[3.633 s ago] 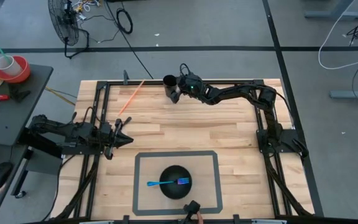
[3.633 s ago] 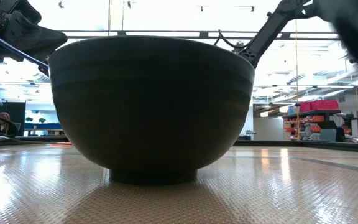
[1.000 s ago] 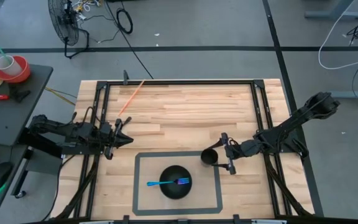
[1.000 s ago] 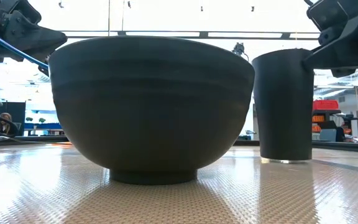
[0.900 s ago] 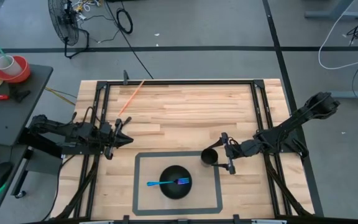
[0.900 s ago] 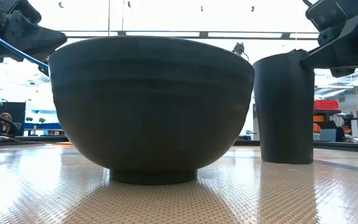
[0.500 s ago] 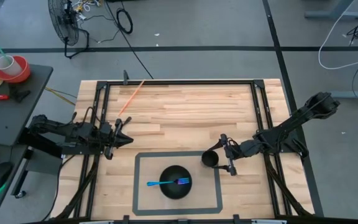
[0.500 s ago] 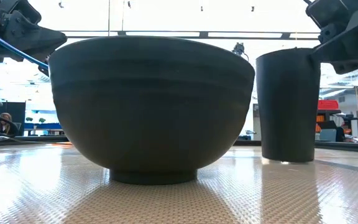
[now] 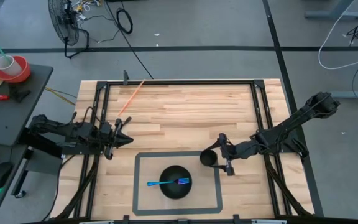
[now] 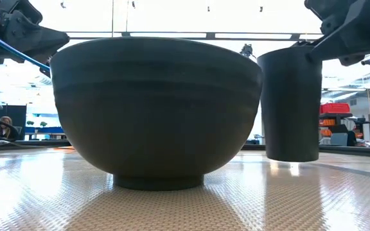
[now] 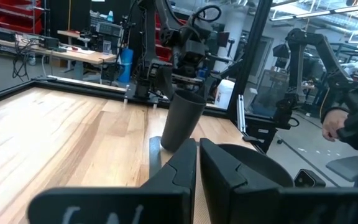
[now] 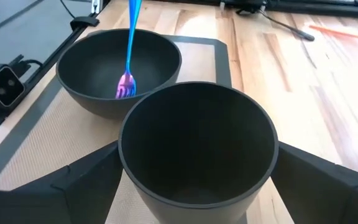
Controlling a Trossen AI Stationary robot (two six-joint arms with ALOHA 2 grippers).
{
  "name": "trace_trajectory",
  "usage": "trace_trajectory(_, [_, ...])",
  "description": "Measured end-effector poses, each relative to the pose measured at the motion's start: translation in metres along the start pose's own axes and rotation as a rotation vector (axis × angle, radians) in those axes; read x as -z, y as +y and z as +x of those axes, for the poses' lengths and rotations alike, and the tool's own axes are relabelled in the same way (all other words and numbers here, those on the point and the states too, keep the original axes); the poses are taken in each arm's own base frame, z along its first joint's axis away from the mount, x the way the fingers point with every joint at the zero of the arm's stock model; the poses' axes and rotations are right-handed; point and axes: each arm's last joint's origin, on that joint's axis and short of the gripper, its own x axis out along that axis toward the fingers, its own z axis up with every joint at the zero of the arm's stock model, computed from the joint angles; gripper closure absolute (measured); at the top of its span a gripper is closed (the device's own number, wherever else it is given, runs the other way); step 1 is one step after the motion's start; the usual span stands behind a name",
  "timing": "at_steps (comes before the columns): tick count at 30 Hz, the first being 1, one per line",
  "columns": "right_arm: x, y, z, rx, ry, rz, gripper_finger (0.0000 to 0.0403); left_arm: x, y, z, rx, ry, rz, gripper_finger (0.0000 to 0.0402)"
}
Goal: Pick & Place Utensil
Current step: Put the black cup on the transparent mat, then put the black spoon into the black bowl on the transparent mat
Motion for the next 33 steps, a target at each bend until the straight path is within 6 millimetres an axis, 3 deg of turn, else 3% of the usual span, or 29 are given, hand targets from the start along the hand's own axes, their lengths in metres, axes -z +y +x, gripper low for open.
trace_trajectory(19, [0.018,-0.003,0.002,-0.028,0.185,0.051,0.0018,-0.006,-0.001,0.000,0.012,-0.060,-0.033,0.0376])
trace_trajectory(28, [0.029,-0.007,0.000,0.043,0.298,0.035,0.0018,-0.009,0.001,-0.001,-0.088,-0.105,-0.040,0.0376])
trace_trajectory(33, [0.014,-0.008,-0.015,0.066,0.538,0.055,0.0018,-0.009,0.002,-0.001,-0.118,-0.111,-0.009,0.0376])
